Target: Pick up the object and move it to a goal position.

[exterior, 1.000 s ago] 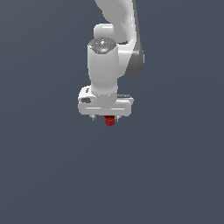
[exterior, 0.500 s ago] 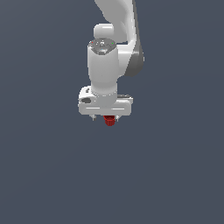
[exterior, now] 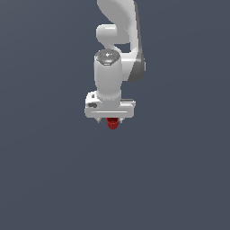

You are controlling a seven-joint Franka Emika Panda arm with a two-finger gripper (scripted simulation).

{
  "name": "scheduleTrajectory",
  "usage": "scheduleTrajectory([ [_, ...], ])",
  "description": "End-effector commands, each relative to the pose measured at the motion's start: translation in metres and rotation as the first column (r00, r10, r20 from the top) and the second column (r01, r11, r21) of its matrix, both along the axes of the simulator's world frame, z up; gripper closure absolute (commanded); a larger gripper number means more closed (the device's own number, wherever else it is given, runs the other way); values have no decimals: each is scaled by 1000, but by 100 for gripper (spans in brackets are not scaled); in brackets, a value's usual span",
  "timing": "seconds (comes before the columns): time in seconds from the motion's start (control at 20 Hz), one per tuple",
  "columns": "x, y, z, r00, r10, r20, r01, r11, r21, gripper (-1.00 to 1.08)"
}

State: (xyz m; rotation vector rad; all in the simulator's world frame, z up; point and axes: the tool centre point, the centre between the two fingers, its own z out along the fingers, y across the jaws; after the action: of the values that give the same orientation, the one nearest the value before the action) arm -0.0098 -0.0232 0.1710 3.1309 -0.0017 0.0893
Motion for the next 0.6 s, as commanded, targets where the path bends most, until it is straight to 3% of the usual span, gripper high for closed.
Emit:
scheduleTrajectory([
  [0.0,-13,2,-13,1000,12,-10,-12,1000,1,-92],
  [0.55,-72,9,-64,997,61,-49,-61,998,8,-92],
])
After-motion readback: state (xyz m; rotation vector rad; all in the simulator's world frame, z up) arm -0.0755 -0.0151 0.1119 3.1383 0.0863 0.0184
